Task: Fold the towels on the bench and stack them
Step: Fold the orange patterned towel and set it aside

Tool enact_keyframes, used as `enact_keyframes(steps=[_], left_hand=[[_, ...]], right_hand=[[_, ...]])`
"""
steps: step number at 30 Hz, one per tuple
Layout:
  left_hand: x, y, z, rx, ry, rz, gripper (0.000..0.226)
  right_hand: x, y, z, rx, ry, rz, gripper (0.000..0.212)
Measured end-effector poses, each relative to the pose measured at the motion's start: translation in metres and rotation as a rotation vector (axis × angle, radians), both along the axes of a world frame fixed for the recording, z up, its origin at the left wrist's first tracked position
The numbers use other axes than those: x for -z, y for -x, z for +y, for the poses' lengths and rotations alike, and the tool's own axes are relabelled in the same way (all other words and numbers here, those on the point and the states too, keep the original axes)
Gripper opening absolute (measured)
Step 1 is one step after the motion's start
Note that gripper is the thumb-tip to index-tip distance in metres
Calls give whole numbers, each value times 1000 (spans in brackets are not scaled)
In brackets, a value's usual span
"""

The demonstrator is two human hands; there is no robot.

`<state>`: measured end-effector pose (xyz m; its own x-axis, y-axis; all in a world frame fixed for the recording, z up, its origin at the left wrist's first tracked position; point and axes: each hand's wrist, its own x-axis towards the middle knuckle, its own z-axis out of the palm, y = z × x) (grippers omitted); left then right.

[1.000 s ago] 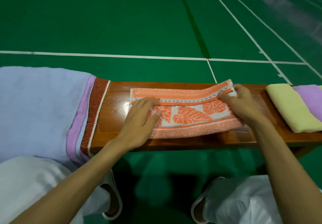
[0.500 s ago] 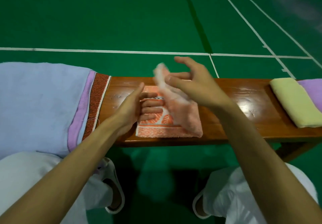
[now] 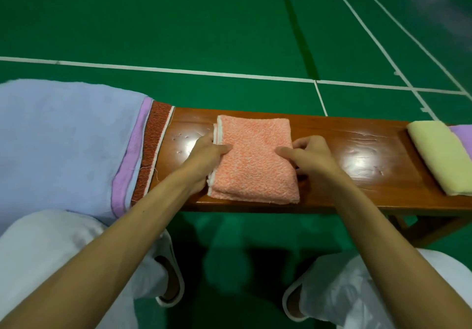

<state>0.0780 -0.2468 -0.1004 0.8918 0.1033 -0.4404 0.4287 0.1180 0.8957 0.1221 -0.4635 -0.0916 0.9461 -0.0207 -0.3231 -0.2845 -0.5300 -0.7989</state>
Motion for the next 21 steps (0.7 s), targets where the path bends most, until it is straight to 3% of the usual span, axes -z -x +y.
enact_keyframes(steps=[3,6,8,9,11,13,16,21], left_hand=[[0,2,5,-15,-81,-33,33],[2,9,15,-79,-631,-208,33],[4,16,16,-82,-969,-420,41],[4,18,14,-28,-1041,-525,46],[6,19,7,187,-1109,-666,58],[15,17,0,439,-1229,-687,62],[36,14,-1,638,-1287,-595,64],[41,9,3,644,-1291,-568,64]], right_hand=[[6,0,2,34,41,-58,26],[8,1,-1,57,74,-94,33],[8,4,-2,49,240,-245,49],[7,8,-1,15,313,-363,56],[6,17,4,-143,384,-607,64],[10,25,11,-403,470,-681,71],[31,32,15,-667,650,-571,76],[44,16,-12,-620,692,-455,72]])
